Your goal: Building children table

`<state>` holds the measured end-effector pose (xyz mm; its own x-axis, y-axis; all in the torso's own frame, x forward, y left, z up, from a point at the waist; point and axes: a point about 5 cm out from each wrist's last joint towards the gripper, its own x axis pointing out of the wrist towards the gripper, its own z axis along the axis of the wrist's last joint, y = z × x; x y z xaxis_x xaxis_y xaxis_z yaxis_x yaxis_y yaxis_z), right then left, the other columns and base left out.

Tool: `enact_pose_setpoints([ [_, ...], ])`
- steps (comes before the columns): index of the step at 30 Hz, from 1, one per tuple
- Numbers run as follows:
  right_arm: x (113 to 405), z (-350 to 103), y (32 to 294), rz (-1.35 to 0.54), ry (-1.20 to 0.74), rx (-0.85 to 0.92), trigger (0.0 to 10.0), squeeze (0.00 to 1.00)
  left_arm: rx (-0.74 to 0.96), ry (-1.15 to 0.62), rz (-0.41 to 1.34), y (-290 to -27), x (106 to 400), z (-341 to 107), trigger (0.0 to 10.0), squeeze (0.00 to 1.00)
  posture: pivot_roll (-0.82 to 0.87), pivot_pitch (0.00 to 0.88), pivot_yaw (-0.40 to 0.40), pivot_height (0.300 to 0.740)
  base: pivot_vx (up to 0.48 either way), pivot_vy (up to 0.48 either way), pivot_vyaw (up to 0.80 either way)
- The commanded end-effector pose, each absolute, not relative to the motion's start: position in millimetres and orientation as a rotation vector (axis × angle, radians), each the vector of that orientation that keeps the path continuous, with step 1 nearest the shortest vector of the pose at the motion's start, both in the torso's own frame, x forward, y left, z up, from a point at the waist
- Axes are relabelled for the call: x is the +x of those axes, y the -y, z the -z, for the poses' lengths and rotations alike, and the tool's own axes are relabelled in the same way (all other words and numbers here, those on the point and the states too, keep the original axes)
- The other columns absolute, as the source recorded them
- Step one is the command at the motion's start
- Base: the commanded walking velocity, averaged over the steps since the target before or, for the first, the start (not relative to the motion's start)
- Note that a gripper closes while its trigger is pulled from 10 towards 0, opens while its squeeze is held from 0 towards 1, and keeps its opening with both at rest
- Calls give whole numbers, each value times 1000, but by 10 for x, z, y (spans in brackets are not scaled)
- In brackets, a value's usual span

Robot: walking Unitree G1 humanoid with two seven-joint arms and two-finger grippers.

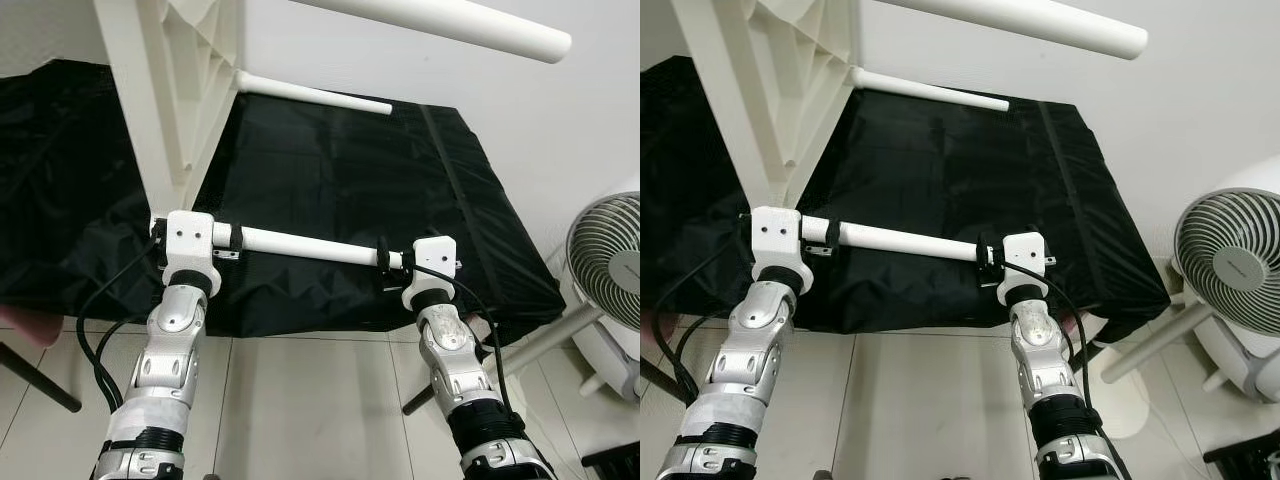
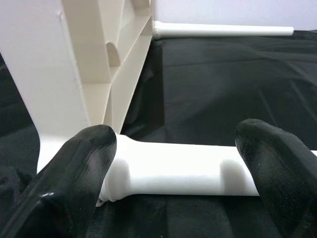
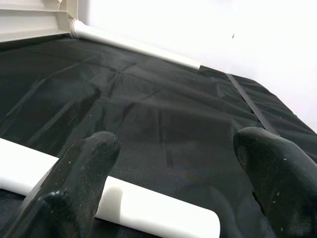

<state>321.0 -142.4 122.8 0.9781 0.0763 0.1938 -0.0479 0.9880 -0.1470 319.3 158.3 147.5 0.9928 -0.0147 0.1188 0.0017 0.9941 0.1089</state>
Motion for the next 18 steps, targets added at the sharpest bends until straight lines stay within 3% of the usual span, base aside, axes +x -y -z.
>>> enact_pose_setpoints([
  [1,3204,-1231,1476,-49,207,-136,10000,0,109,121,37,-1556,3174,-1458,10000,0,128,0,-73,740,0,0,0],
  [15,3200,-1220,1570,-2,187,-139,10000,0,104,162,183,-1428,3099,-1508,10000,0,123,6,-71,740,0,0,0],
  [18,3207,-1232,1575,-3,189,-141,10000,0,94,167,200,-1375,3102,-1523,10000,0,116,10,-70,740,0,0,-800],
])
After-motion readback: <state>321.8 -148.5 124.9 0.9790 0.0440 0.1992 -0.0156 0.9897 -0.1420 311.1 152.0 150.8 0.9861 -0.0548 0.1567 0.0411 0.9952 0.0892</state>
